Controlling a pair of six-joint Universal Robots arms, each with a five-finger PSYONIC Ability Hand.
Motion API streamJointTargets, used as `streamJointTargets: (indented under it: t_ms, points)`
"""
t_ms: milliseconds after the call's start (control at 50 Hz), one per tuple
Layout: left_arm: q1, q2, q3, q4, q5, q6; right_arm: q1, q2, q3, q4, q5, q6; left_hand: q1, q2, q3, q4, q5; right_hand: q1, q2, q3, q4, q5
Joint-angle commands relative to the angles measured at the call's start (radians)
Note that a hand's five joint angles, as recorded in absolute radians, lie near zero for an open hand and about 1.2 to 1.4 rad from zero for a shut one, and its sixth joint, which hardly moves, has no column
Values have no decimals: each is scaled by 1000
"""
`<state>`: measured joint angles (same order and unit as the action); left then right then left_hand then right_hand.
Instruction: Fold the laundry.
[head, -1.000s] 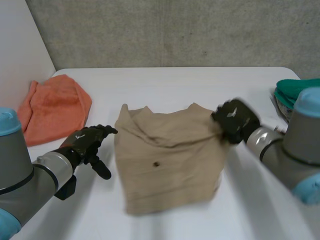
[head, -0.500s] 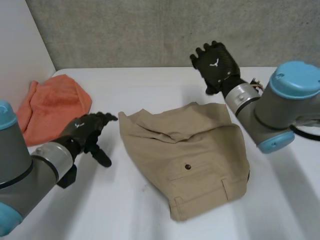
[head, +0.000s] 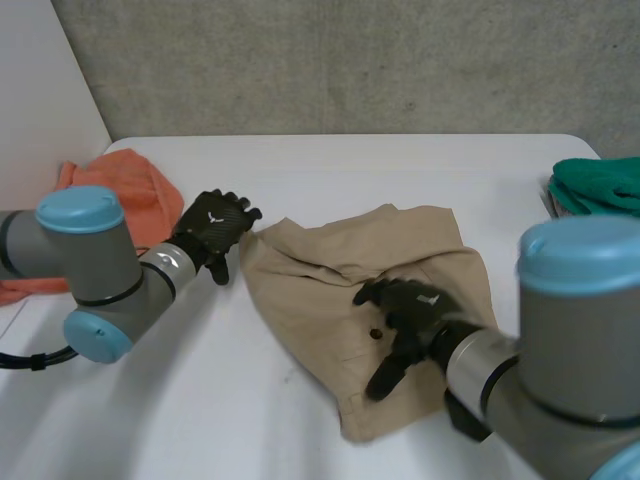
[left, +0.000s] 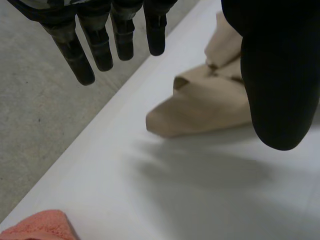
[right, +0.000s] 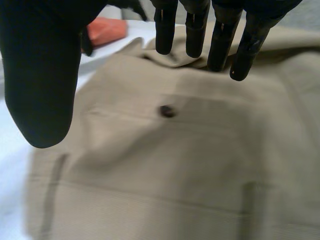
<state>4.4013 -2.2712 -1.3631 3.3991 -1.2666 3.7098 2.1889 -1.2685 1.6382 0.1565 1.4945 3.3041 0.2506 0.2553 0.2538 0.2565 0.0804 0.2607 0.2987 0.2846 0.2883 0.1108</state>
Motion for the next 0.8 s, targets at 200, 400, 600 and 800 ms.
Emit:
streamJointTargets:
  t_ms: [200, 400, 600, 800]
  points:
    - [-14, -99, 76, 17, -4, 47, 198, 185, -11, -178, 206, 20, 605, 601, 602, 599, 601, 150, 112, 126, 122, 125]
    - [-45, -122, 84, 61, -11, 42, 201, 236, -21, -275, 371, -43, 1146, 1141, 1143, 1140, 1141, 880, 842, 856, 852, 855]
    - [-79, 1, 68, 71, -109, 25, 157, 39, -11, -310, 357, -202, 1146, 1141, 1143, 1140, 1141, 1136, 1098, 1112, 1108, 1111]
    - [-97, 418, -1, 77, -215, -171, -50, -231, -119, -298, 276, -687, 1146, 1141, 1143, 1140, 1141, 1136, 1098, 1112, 1108, 1111]
